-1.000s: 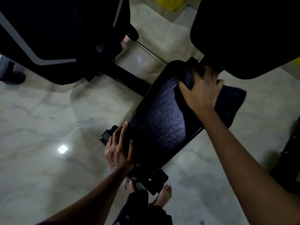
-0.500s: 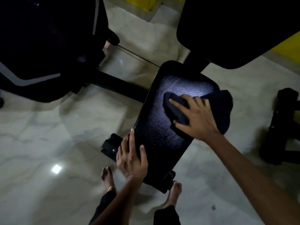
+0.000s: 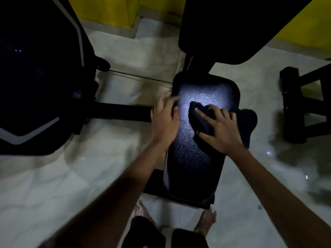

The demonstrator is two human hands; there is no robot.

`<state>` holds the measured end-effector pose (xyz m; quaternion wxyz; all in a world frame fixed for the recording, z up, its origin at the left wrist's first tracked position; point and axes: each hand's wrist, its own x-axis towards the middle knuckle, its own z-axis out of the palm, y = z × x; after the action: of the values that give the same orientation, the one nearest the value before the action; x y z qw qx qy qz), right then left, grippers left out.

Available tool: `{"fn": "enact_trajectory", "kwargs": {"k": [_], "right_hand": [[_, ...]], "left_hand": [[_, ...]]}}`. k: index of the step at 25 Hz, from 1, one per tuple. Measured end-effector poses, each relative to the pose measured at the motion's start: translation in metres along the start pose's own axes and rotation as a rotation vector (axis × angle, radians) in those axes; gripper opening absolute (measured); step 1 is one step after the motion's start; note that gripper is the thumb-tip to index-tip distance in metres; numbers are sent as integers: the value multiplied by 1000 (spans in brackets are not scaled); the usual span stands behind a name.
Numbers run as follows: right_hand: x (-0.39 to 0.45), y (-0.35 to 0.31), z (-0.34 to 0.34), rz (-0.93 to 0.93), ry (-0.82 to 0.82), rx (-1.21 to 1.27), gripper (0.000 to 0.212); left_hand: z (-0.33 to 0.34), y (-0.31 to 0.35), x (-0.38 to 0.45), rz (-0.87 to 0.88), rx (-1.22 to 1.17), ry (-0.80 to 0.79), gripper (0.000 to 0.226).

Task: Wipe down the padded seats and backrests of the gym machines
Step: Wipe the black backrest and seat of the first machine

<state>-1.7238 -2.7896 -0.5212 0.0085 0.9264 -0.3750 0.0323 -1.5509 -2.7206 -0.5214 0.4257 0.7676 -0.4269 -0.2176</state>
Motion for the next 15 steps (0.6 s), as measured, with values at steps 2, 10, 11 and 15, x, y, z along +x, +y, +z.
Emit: {"fn": "enact_trajectory", "kwargs": {"k": [2,10,11,15], "right_hand": [[2,-18,4,336,54,29,72],[-83,-62,6,80,40,119,67],[-81,-49,7,136,64,135,66],[-32,-21,7,682,192,258,64]], "left_hand": [[12,13,60,238,173,-137,41],[56,-19,99,627,447,-129,45],[55,-18,99,616,428,-131,45],[57,-19,101,579,403,-163,48]]}}
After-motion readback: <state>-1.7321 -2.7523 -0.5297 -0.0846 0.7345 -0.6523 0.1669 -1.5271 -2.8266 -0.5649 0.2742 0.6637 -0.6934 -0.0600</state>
